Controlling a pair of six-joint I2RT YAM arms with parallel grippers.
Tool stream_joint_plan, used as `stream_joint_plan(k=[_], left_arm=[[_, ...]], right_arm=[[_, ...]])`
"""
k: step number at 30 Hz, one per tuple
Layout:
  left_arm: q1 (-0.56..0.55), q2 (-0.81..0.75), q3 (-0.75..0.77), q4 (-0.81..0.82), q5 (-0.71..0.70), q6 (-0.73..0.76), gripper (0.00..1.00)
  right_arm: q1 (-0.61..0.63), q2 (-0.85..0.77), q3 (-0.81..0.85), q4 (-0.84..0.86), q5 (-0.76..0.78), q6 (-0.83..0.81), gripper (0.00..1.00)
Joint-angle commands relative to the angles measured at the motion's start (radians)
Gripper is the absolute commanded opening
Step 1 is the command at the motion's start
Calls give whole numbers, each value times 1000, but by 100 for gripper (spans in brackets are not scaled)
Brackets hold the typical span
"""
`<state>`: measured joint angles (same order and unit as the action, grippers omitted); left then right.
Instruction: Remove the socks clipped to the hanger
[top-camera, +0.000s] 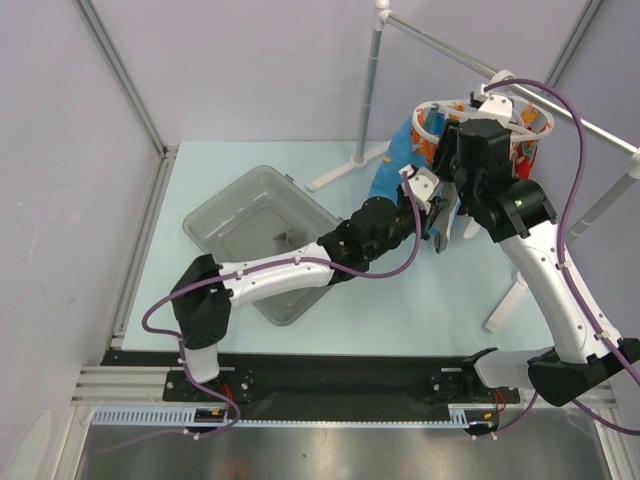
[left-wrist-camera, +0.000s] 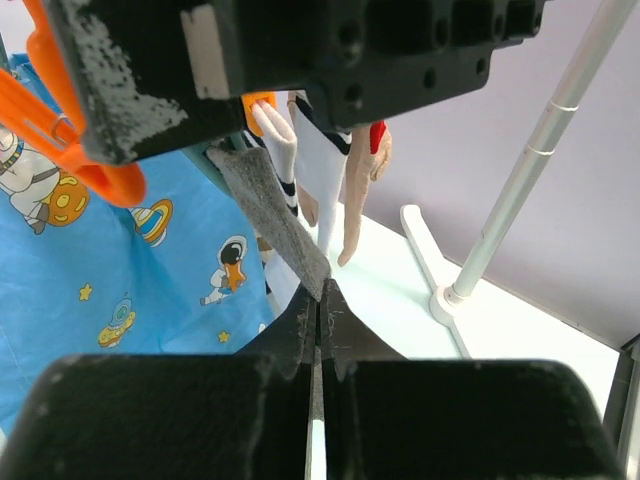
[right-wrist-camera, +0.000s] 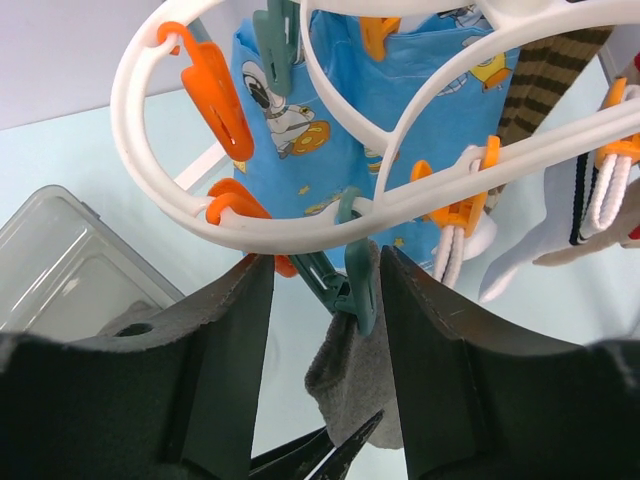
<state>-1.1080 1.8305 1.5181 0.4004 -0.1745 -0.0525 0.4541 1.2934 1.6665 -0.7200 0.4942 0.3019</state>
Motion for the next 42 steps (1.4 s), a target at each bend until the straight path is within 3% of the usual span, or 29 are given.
stream_joint_plan(k=[1,16,19,24,33,36,37,38,40,42], left_arm=[[-12,-46,11,40,-22,26,0],[-24,-40,30,26,-33,32,0],[-26,-42,30,26,-36,34,0],[-27,-37,27,11,-43,31,0],[-16,-83,-70,-11,-72,-9,0],[-7,-126,-114,-35,-100,-26,0],[-4,-140,-127,-58,-112,-26,0],[3,-155,-142,-72,-144,-27,0],[17,-221,-202,-101,-169,-41,0],[59,-275,-258,-127,-177,-79,0]], right_arm=[[-5,1,16,37,41,-12,51],[-5,7,-31,67,76,-33,48],[-5,4,-42,83,81,-40,40],[-3,-6,-50,97,66,-47,3],[-2,-29,-82,106,11,-37,0],[-5,-34,-82,99,-9,-27,9],[-5,-40,-82,97,-16,-24,16],[-5,-49,-80,88,-34,-24,34],[-3,-65,-85,82,-52,-18,50],[-5,-94,-96,68,-89,-15,56]])
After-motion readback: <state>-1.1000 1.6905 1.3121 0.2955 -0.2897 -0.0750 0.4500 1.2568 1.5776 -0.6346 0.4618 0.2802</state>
